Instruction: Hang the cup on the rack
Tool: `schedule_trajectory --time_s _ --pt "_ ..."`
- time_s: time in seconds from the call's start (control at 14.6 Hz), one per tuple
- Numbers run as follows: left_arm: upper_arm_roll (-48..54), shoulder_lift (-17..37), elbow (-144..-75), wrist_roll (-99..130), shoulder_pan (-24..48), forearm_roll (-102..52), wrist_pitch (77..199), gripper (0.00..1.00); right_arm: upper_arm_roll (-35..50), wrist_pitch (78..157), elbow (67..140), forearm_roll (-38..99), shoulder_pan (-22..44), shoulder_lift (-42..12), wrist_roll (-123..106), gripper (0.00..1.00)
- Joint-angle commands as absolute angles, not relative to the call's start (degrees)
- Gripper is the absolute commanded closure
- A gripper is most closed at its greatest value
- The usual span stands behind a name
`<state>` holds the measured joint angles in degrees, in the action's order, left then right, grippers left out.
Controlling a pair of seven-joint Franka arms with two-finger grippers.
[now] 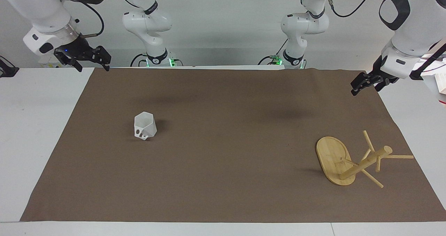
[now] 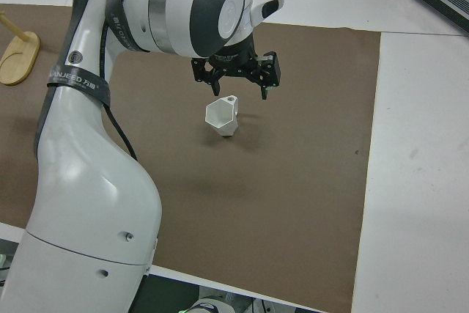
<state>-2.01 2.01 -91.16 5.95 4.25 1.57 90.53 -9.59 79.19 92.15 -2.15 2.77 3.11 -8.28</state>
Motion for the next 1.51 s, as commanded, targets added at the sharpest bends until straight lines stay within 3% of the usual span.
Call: schedule_trajectory --time_s 0.0,0.48,0.75,1.1,1.44 --pt "-1.41 0.35 -93.08 5.89 3.78 2.72 90.79 0.00 -9.58 80.15 93.69 -2.90 2.55 4.31 -7.65 0.00" --pt "-1.49 0.35 -93.08 5.89 3.78 2.72 90.79 0.00 -9.76 80.85 93.87 -2.46 2.37 4.39 -12.18 0.00" --pt "-1.49 0.35 -93.08 5.89 3.78 2.72 90.79 0.00 -9.93 90.78 96.59 -0.02 -4.64 3.35 -44.57 0.00" --pt "-1.41 0.35 -93.08 5.98 3.78 2.72 90.88 0.00 -9.93 95.45 97.82 24.65 -17.82 -6.83 -86.77 0.00" --pt "-1.41 0.35 -93.08 5.89 3.78 2.72 90.79 0.00 -9.93 94.83 113.36 50.14 -23.82 -12.37 -119.98 0.00"
